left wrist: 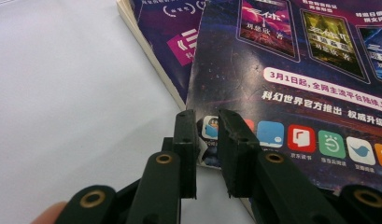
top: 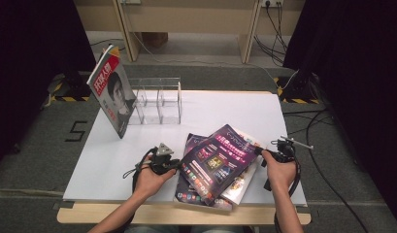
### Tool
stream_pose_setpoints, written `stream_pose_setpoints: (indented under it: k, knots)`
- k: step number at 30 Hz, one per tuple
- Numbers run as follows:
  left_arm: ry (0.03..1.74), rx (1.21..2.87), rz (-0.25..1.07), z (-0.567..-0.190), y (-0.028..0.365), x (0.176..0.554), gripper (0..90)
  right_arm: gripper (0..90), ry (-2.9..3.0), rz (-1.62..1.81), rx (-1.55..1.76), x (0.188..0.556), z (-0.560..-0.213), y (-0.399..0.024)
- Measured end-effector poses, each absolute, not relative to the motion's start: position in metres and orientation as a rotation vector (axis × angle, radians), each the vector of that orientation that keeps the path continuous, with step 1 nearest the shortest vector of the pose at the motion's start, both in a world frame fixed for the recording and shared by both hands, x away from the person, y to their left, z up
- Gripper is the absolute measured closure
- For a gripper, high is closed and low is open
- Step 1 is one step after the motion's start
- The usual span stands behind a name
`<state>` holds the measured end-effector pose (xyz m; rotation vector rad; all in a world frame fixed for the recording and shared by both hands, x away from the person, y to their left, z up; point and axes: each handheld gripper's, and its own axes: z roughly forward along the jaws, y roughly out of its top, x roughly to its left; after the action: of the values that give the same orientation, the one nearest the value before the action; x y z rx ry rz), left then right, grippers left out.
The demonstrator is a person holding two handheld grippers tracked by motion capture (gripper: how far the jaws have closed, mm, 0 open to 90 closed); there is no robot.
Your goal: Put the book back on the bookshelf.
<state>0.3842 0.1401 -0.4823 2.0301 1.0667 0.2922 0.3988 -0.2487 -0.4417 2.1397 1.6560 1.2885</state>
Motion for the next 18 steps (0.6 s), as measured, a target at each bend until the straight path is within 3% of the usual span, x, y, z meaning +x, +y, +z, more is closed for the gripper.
stream_pose_setpoints:
  k: [6,18]
  knots:
    - [1.056,2.017,0.294,-0.481,0.143,0.383,76.3,79.3,1.647,1.387,2.102,0.402,-0.427,-0.244]
    - [1.042,1.915,0.317,-0.458,0.160,0.372,65.8,84.6,1.626,1.640,1.914,0.402,-0.381,-0.216]
